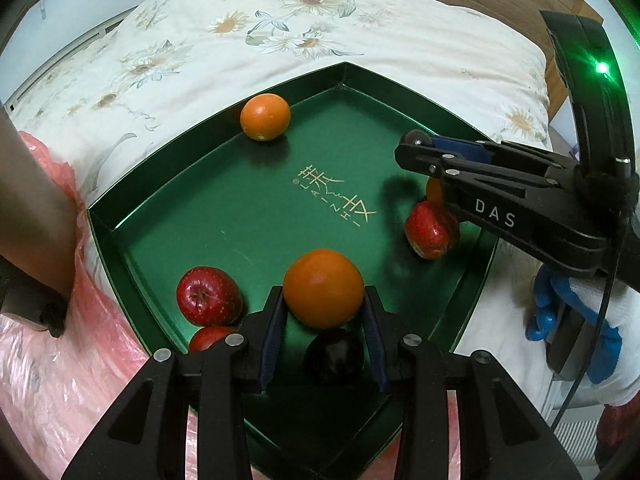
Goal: Organize fruits
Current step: 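Open both grippers to drop the tangerine and plum into the tray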
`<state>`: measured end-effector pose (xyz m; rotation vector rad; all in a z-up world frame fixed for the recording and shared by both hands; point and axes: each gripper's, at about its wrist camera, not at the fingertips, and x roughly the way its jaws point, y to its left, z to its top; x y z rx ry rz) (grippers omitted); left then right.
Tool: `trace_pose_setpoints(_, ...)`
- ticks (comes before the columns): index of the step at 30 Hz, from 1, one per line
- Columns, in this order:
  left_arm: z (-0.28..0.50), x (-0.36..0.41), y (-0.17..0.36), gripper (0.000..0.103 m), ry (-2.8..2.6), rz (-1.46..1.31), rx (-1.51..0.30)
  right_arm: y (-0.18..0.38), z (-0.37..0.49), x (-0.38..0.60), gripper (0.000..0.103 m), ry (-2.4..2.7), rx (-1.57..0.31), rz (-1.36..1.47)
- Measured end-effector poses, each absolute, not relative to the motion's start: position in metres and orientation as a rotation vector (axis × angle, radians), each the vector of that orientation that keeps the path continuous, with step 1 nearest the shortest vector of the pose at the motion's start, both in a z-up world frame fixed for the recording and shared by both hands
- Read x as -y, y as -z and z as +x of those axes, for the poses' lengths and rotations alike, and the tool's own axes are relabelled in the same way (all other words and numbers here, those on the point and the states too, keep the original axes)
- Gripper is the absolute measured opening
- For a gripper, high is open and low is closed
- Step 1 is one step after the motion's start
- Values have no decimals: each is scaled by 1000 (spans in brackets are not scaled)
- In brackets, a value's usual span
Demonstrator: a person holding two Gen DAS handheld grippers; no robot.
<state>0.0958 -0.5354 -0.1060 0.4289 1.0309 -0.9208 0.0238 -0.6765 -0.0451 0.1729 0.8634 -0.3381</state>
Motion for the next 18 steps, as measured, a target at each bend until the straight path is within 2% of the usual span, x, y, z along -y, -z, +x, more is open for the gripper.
trace_pose_setpoints(3,93,535,103,33,917,440,-1020,44,24,675,14,335,-869,164)
trace_pose_setpoints(5,93,534,98,34,920,436,-1016,42,23,673,50,345,-871,156)
trace_pose_setpoints(6,92,533,96,40,920,435,-1009,42,22,674,69,350,-867,157)
trace_pose_setpoints(7,92,531,92,47,915,433,-999,41,21,674,70,353,-863,158)
trace_pose_setpoints(18,77,507,53,50,916,393,-921,12,6,660,70,353,-830,156)
